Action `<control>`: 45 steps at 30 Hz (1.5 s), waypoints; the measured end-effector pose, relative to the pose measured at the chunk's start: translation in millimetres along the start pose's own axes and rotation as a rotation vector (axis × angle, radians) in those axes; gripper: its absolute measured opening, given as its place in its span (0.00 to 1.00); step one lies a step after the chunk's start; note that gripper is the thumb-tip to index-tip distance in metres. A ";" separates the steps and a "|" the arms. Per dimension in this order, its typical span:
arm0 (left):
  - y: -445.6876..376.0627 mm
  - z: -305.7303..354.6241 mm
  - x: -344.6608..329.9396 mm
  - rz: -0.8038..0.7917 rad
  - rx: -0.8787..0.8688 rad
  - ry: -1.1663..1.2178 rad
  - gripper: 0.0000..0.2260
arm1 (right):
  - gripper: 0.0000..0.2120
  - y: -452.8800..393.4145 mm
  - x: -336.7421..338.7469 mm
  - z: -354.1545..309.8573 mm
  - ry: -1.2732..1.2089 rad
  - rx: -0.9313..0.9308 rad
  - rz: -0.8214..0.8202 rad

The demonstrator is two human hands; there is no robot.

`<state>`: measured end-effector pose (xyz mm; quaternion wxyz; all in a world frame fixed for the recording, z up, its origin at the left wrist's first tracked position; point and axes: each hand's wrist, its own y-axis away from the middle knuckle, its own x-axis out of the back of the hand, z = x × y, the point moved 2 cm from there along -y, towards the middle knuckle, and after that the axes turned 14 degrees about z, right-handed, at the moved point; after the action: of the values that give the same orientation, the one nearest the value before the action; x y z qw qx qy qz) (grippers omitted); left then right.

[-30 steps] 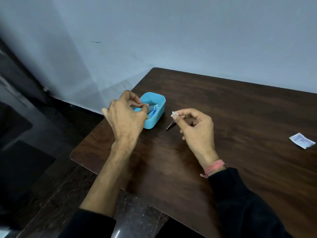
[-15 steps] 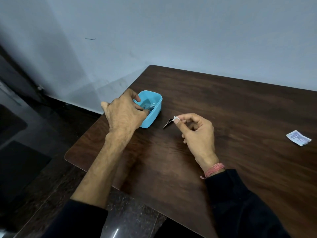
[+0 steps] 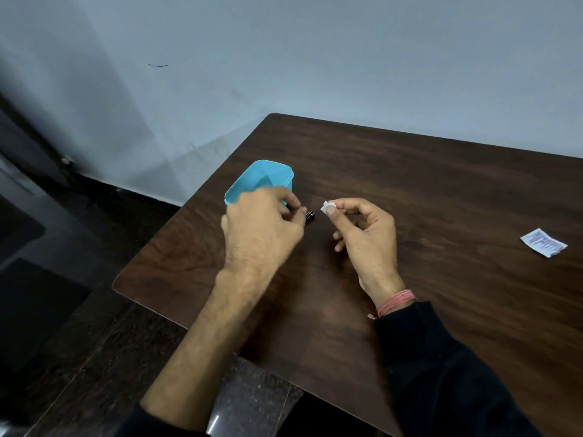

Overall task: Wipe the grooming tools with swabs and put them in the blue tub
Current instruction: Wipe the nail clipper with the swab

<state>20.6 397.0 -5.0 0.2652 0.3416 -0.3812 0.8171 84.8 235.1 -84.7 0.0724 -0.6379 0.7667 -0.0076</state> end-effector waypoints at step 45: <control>21.1 133.7 -161.0 -0.718 -0.001 1.015 0.13 | 0.02 -83.3 163.3 -5.0 0.011 0.030 0.123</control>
<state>154.3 249.7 -73.1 0.6718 0.0172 -0.0693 0.7373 136.9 59.3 -87.7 0.0781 -0.5883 0.8046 -0.0179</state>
